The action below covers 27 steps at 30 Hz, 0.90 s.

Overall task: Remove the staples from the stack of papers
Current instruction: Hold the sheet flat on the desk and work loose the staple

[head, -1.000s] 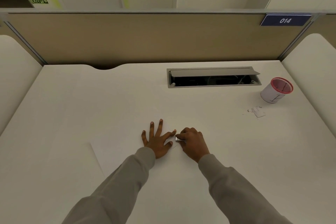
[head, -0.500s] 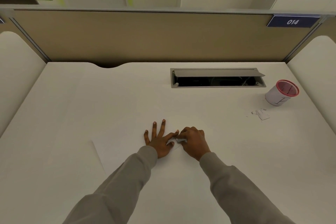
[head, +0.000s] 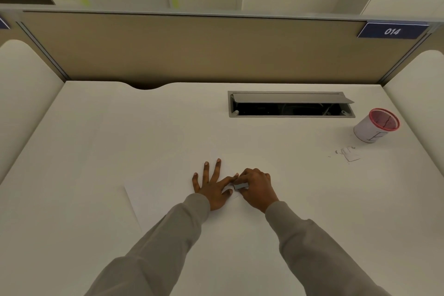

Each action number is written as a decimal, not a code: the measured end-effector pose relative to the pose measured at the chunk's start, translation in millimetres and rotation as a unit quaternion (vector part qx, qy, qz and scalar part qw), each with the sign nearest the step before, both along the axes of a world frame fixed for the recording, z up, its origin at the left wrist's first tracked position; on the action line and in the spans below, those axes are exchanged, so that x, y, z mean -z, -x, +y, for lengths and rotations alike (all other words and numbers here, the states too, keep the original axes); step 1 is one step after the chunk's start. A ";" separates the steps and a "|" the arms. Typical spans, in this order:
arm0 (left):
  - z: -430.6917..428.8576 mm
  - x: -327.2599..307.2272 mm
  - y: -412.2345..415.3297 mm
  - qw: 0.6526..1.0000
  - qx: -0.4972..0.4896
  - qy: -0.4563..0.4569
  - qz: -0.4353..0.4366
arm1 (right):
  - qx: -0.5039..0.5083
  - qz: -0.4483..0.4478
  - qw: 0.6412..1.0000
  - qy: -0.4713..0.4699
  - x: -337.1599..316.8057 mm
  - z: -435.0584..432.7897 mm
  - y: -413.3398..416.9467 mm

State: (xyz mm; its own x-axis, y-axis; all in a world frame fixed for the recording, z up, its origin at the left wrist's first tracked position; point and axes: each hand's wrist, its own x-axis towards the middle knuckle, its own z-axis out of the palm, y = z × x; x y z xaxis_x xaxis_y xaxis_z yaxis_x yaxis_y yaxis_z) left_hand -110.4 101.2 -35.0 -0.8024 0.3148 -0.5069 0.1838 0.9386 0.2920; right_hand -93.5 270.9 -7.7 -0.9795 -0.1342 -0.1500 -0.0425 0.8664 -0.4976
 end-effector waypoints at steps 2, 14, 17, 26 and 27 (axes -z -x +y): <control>-0.3 -0.2 0.9 1.000 0.001 0.001 -0.006 | -0.008 0.001 1.000 0.009 0.0 1.0 0.8; 0.6 -6.1 2.6 1.000 0.012 0.015 -0.020 | -0.065 0.063 0.996 -0.011 3.9 13.8 -3.6; -0.7 -6.1 1.9 1.000 0.013 0.015 -0.018 | -0.045 0.040 0.998 -0.037 3.5 14.9 -3.1; -1.0 -4.4 1.0 1.000 0.013 0.012 -0.010 | -0.042 0.000 0.999 -0.030 -0.9 8.2 -0.2; -1.1 -4.2 1.0 1.000 0.013 0.012 -0.011 | -0.039 0.003 0.999 -0.030 -1.1 8.1 -1.0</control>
